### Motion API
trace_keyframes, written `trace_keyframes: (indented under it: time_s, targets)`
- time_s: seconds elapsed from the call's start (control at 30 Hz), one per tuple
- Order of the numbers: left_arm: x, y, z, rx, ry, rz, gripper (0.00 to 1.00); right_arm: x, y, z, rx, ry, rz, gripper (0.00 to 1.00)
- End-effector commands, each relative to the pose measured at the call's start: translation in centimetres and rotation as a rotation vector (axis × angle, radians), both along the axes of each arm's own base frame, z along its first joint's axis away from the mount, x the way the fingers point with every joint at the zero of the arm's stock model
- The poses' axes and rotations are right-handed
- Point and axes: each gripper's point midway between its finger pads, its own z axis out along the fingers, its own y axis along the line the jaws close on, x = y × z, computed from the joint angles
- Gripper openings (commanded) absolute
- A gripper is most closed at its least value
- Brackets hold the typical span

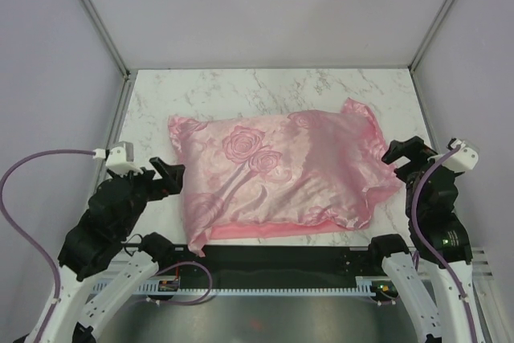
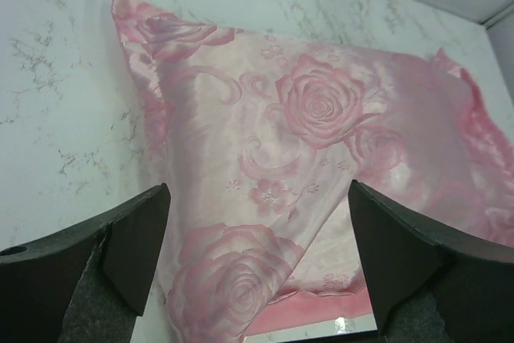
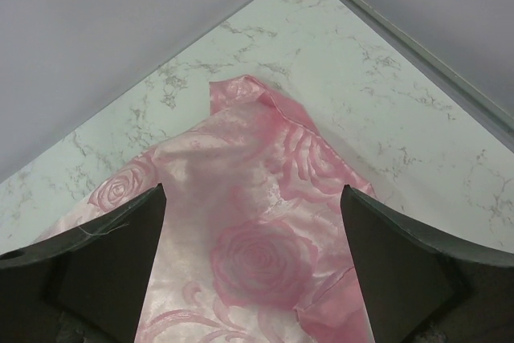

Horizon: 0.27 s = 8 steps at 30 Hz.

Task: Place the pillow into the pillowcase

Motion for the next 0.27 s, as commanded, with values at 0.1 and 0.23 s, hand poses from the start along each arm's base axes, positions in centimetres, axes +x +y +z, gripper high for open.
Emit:
trace_keyframes:
  time_s: [0.1, 0.23]
  targets:
    - [-1.49, 1.03, 2.86, -0.059, -0.195, -0.017, 1.00, 0.26, 0.07, 0.68, -0.015, -0.033, 0.011, 0.98]
    - [-1.60, 1.24, 2.96, -0.066, -0.204, -0.009, 1.00, 0.31, 0.15, 0.65, -0.016, -0.027, 0.016, 0.98]
